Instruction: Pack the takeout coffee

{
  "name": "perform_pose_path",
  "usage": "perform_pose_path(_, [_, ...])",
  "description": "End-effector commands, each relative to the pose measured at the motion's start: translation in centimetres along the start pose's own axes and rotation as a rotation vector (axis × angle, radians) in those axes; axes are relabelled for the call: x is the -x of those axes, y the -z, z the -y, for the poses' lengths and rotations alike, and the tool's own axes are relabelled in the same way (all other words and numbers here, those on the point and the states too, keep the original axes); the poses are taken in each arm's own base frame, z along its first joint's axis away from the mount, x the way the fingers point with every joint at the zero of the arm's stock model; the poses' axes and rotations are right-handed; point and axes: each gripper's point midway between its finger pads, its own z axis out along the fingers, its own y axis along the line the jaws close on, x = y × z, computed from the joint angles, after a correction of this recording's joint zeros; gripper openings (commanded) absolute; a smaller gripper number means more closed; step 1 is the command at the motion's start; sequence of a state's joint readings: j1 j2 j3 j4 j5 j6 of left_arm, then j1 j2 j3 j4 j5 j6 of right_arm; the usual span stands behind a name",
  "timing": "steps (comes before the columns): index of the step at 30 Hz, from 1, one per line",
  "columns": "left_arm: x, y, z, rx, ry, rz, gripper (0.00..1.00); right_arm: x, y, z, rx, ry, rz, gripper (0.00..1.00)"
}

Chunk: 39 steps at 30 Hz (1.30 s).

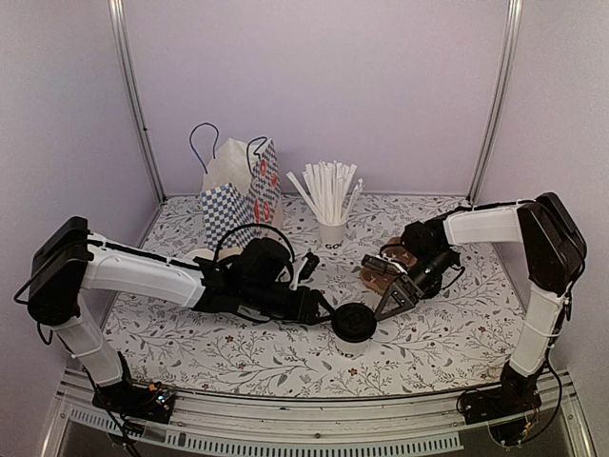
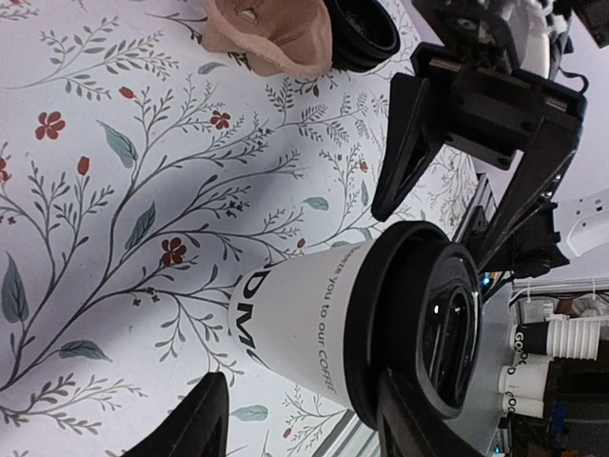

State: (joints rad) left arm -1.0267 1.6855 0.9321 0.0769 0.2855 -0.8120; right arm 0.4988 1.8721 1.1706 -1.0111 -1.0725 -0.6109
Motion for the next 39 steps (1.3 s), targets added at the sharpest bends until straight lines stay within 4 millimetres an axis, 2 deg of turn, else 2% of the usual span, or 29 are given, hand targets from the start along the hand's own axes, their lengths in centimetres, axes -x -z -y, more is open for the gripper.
perform_pose_path(1, [-1.5, -0.4, -1.3, 0.029, 0.022, -0.051, 0.55, 0.1, -0.7, -1.3, 0.062, 0.040, -0.007, 0.62])
perform_pose_path(7, [-1.7, -0.4, -1.3, 0.026, 0.025, -0.054, 0.54, -0.3, -1.3, -0.6, 0.020, 0.041, -0.037, 0.63])
perform_pose_path(13, [-2.5, -0.5, -1.9, 0.037, 0.041, -0.065, 0.54, -1.2, -1.8, 1.6, -0.064, -0.007, -0.077, 0.62])
perform_pose_path(17, [-3.8, -0.7, -3.3, 0.068, 0.074, -0.094, 0.52, -2.0, -2.0, 3.7, -0.143, -0.044, -0.109, 0.60])
perform_pose_path(23, [-8.3, -1.6, -7.9, 0.212, 0.143, -0.243, 0.42, -4.3, -2.4, 8.4, -0.327, -0.129, -0.203, 0.56])
perform_pose_path(26, [-9.5, -1.6, -9.5, 0.238, 0.180, -0.258, 0.37, -4.8, -2.6, 9.3, -0.357, -0.143, -0.230, 0.55])
perform_pose_path(33, [-10.5, -1.6, -10.8, 0.263, 0.208, -0.276, 0.34, -6.2, -2.7, 11.4, -0.455, -0.158, -0.304, 0.53])
perform_pose_path(39, [-10.8, -1.5, -11.1, 0.270, 0.215, -0.281, 0.33, -6.6, -2.7, 12.2, -0.496, -0.154, -0.335, 0.49])
